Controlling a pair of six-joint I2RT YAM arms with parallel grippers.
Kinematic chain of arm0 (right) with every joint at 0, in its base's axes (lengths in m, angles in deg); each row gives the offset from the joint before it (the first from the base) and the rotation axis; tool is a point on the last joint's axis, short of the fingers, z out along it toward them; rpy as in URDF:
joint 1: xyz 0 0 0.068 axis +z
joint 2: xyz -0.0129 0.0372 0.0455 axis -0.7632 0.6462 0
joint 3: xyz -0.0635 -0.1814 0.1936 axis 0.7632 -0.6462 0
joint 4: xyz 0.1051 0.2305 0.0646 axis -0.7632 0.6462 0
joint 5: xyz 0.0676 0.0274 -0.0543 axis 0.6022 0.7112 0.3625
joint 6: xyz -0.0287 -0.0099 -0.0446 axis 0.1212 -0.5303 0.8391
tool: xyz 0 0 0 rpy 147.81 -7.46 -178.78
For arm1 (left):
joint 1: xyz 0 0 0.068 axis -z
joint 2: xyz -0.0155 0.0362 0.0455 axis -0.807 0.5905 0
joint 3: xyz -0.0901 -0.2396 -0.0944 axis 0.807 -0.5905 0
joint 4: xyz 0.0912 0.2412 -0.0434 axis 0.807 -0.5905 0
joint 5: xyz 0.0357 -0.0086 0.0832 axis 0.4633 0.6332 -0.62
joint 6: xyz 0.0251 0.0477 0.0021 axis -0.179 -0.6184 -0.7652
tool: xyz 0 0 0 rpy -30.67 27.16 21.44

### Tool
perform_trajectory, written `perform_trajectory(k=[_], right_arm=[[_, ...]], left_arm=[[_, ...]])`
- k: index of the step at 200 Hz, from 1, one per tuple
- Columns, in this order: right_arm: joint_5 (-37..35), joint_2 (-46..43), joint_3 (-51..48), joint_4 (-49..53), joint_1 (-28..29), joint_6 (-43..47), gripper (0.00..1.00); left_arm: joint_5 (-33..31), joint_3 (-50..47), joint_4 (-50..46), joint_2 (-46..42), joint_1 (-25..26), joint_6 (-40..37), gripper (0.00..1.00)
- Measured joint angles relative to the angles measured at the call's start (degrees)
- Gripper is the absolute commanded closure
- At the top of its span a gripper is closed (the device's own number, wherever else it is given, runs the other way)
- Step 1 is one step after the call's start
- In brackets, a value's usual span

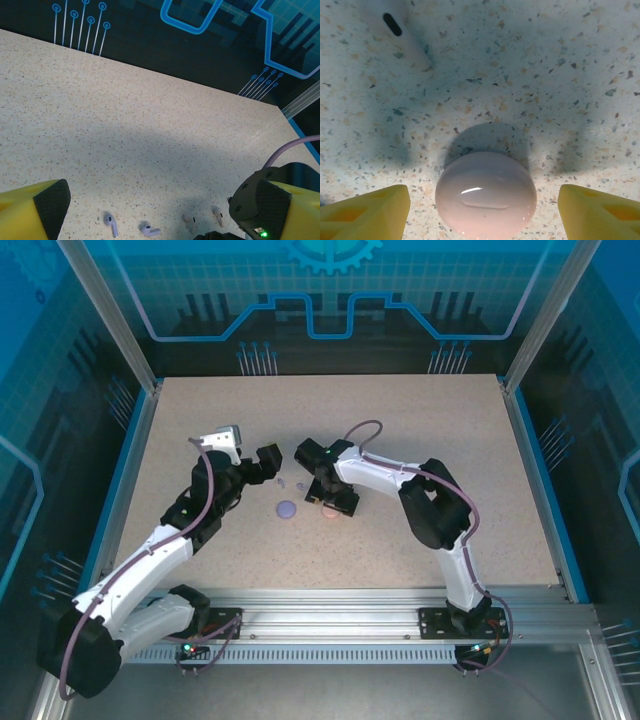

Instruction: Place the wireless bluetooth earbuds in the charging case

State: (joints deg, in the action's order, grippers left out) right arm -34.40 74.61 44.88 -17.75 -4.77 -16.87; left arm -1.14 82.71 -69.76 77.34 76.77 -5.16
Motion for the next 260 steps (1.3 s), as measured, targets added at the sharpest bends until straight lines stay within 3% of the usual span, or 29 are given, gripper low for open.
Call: perform_trajectory(k=[152, 206, 260], right_arm=[[1.4, 1.0, -0.5, -0.3, 0.1, -2.6, 0.39], [1.3, 0.5, -1.6, -1.1, 0.1, -2.4, 0.57], [0.5, -3.5, -7.3, -3.4, 0.0, -1.9, 0.63]], left_arm=[[0.2, 0.2, 0.3, 1.0, -0.2, 0.0, 0.01], [1.2, 1.3, 0.3, 1.0, -0.2, 0.0, 0.01], [4.4, 1.4, 1.5, 2.8, -0.2, 1.6, 0.01]])
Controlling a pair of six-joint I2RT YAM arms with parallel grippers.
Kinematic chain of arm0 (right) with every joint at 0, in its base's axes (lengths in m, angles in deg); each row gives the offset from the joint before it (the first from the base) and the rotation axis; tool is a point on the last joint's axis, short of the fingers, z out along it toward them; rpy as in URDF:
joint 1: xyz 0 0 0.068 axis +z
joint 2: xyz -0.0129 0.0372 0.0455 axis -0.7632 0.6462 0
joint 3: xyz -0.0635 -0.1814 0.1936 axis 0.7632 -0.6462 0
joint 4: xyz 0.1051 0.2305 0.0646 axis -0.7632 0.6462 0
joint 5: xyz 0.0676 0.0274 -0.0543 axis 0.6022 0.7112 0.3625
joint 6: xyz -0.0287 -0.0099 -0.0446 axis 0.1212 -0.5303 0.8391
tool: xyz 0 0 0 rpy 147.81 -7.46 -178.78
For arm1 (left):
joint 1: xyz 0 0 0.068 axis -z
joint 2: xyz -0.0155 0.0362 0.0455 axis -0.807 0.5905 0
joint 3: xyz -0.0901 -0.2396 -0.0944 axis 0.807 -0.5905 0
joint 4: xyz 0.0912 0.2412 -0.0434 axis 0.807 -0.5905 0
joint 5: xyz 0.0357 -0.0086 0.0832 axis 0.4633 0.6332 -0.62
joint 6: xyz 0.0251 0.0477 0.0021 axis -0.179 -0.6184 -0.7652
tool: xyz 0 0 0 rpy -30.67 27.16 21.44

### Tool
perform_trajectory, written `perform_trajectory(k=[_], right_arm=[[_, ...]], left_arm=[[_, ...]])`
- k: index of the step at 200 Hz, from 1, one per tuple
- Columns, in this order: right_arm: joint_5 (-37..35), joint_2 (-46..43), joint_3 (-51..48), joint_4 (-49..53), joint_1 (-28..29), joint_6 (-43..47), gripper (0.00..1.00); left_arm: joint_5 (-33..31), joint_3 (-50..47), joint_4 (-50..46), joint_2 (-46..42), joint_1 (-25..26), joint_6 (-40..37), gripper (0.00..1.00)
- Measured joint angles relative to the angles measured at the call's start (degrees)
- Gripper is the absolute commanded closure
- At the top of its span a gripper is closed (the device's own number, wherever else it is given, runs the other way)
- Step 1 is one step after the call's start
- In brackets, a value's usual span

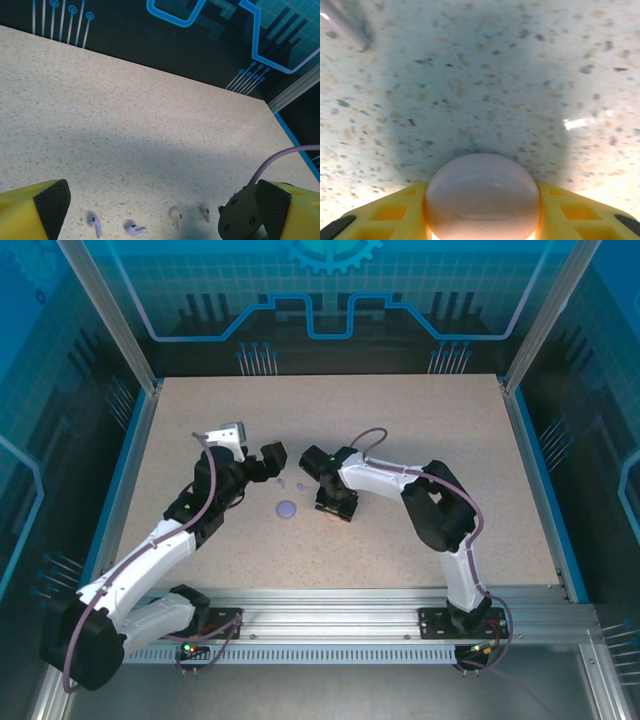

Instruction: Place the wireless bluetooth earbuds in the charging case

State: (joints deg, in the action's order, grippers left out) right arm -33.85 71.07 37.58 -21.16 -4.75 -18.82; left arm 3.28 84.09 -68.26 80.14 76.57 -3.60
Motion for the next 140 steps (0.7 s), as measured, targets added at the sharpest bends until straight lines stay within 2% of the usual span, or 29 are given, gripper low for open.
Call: perform_trajectory(k=[39, 81, 110, 140], right_arm=[[-0.5, -7.0, -4.6, -0.6, -2.0, 0.5, 0.63], [-0.3, -13.8, -4.9, -2.1, -9.2, 1.2, 0.63], [0.3, -15.5, -3.8, -2.4, -13.4, 1.5, 0.62], [2.3, -15.5, -1.2, -3.3, -14.7, 1.3, 0.63]], left_arm=[[4.5, -3.5, 7.6, 0.7, -0.1, 2.8, 0.01], [12.6, -5.1, 16.4, 6.6, -0.1, 7.8, 0.01], [17.6, -6.3, 23.3, 11.0, -0.1, 11.3, 0.01], [20.5, -6.6, 29.7, 15.6, 0.7, 14.2, 0.01]])
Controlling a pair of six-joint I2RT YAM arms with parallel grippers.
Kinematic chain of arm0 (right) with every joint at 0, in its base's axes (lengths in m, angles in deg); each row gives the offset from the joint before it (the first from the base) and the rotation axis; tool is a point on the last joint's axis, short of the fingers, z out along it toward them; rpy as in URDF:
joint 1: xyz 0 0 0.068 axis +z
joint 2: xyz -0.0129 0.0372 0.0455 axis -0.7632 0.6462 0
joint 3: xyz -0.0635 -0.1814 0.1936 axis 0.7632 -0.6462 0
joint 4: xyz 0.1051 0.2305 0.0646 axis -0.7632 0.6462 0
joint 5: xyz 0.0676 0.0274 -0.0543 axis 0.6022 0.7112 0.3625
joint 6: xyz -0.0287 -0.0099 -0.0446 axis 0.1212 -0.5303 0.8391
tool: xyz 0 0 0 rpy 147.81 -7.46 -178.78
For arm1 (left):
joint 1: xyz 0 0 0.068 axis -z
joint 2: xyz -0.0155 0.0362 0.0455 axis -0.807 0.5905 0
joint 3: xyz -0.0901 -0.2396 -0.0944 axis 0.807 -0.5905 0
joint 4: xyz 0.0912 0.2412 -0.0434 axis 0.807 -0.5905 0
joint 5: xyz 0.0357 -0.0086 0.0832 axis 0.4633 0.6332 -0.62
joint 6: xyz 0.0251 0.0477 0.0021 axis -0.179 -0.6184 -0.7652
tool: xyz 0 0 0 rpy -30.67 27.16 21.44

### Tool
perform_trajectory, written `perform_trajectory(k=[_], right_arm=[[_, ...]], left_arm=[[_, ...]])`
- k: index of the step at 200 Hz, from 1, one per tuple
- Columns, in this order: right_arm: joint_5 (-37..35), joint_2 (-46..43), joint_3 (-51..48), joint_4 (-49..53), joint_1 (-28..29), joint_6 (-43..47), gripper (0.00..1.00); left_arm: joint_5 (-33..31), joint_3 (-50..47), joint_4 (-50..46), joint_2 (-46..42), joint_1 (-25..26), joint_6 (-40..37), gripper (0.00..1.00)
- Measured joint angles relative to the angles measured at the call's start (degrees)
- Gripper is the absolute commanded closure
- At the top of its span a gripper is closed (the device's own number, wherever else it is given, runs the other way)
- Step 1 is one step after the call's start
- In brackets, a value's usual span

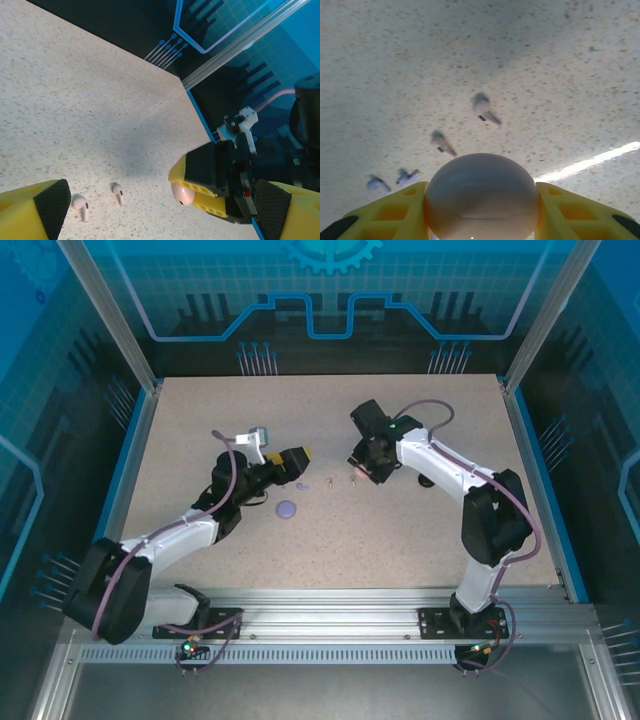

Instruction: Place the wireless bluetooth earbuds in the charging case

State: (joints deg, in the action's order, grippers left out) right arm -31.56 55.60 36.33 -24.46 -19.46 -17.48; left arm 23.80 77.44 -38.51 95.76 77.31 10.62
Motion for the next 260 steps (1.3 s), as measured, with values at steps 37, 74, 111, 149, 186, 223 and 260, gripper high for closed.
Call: perform_trajectory(k=[37, 74, 111, 149, 186, 223, 260], right_arm=[[2.9, 0.0, 2.3, -1.5, -0.1, -1.4, 0.63], [3.5, 0.0, 5.2, -2.3, 0.4, -3.0, 0.63], [3.8, 0.0, 7.6, -2.4, 1.6, -4.0, 0.63], [4.1, 0.0, 8.9, -2.6, 2.5, -4.5, 0.63], [4.2, 0.0, 9.0, -2.5, 2.8, -4.6, 0.63], [4.3, 0.0, 9.0, -2.5, 3.1, -4.6, 0.64], [4.6, 0.0, 9.0, -2.5, 3.9, -4.8, 0.64]], left_arm=[[0.7, -0.1, 6.3, 5.9, 4.0, 1.9, 0.01], [-0.3, -0.1, 10.8, 10.3, 7.1, 2.5, 0.03], [-1.4, 0.0, 15.2, 15.0, 7.4, 4.3, 0.12], [-1.7, 1.6, 18.1, 19.4, 8.1, 5.6, 0.21], [-1.7, 3.6, 20.7, 21.4, 8.2, 6.8, 0.26], [-1.7, 5.1, 22.6, 22.7, 8.2, 7.5, 0.32], [-1.7, 6.4, 23.1, 24.3, 8.2, 8.3, 0.39]])
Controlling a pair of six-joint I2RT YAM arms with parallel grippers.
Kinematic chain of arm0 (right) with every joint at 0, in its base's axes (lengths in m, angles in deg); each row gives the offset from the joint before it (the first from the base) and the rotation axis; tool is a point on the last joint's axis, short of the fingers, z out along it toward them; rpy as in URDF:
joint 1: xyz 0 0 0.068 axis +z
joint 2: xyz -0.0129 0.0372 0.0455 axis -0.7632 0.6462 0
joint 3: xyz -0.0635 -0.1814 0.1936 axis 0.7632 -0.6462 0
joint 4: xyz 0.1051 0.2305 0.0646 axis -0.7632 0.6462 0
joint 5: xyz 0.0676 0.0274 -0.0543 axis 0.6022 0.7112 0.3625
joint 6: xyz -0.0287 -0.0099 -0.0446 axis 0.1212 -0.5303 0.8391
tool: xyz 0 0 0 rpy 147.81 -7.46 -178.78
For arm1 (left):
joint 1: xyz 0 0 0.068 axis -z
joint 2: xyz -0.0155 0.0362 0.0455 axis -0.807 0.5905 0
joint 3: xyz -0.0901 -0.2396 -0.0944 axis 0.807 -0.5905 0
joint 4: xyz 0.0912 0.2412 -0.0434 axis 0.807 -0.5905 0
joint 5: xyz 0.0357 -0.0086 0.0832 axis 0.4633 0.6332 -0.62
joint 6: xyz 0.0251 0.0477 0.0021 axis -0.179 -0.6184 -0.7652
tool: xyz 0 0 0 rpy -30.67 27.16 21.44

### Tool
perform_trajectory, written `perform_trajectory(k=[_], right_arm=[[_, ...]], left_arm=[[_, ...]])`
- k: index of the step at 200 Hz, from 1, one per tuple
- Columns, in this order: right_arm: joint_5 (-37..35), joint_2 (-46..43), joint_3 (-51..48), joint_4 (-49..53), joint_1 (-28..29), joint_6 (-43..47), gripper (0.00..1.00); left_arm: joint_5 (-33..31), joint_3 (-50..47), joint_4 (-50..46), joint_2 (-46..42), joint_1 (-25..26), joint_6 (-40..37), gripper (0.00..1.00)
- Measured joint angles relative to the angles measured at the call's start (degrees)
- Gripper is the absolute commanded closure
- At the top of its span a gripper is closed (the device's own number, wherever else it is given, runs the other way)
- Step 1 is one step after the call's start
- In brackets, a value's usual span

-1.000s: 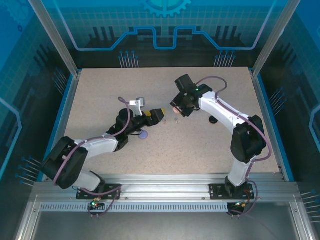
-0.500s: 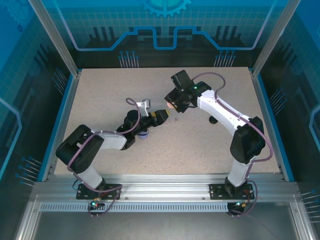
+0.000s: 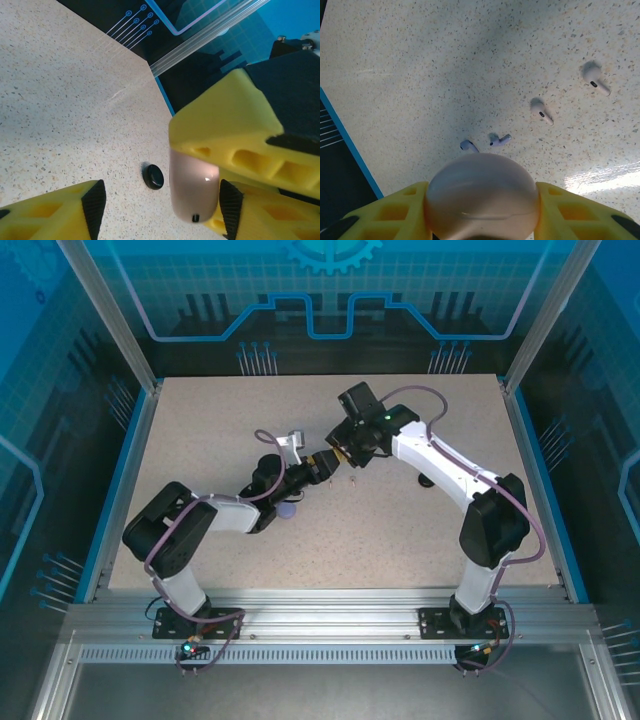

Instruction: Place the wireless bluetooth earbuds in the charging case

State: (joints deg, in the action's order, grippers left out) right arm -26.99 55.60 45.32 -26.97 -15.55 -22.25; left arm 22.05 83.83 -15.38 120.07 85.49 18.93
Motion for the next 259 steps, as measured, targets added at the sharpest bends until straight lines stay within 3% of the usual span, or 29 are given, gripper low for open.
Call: perform_trajectory(k=[206, 248, 259], right_arm=[[-0.9, 0.2, 0.0, -1.5, 0.4, -0.4, 0.64], [-1.2, 0.2, 0.0, -1.6, 0.4, -0.4, 0.64], [-1.2, 0.2, 0.0, -1.6, 0.4, -0.4, 0.64]], left_arm=[[-2.3, 0.9, 9.4, 4.1, 0.9, 4.3, 0.84], [-2.5, 0.9, 9.8, 4.3, 0.9, 4.4, 0.88], [-2.5, 0.9, 10.0, 4.4, 0.9, 4.4, 0.85]])
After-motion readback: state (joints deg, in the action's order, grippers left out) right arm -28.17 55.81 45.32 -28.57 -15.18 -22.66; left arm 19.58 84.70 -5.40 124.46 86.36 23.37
